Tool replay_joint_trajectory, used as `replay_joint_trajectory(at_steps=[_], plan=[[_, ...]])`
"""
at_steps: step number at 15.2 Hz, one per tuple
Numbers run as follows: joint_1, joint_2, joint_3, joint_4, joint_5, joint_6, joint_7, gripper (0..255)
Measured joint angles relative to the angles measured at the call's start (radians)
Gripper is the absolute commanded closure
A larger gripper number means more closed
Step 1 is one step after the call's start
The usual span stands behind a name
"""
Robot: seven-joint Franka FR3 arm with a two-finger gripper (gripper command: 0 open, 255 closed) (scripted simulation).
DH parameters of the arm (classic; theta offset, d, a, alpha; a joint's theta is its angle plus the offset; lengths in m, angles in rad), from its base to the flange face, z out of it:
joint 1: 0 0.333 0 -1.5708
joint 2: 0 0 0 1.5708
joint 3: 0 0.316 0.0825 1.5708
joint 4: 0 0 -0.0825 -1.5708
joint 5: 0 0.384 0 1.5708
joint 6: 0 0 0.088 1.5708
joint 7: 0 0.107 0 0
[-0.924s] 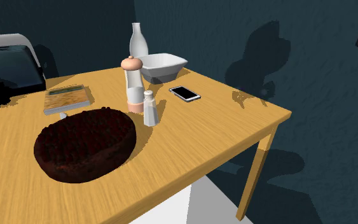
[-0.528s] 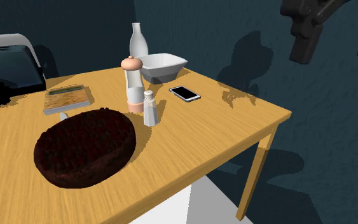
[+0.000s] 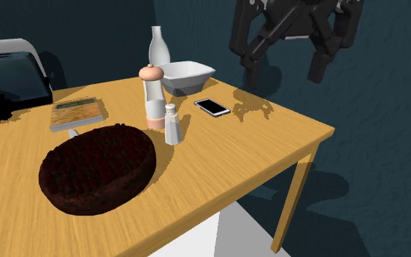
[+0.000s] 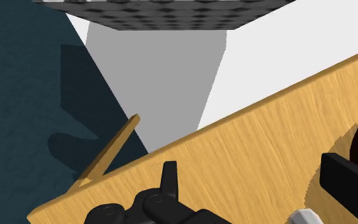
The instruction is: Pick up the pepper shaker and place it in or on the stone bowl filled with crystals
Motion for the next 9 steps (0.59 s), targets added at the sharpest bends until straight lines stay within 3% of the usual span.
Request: replay_joint_trajectory(at_steps=[9], plan=[[0.017,0.315,0.098,0.183,-0.066,0.164,0.147,0]])
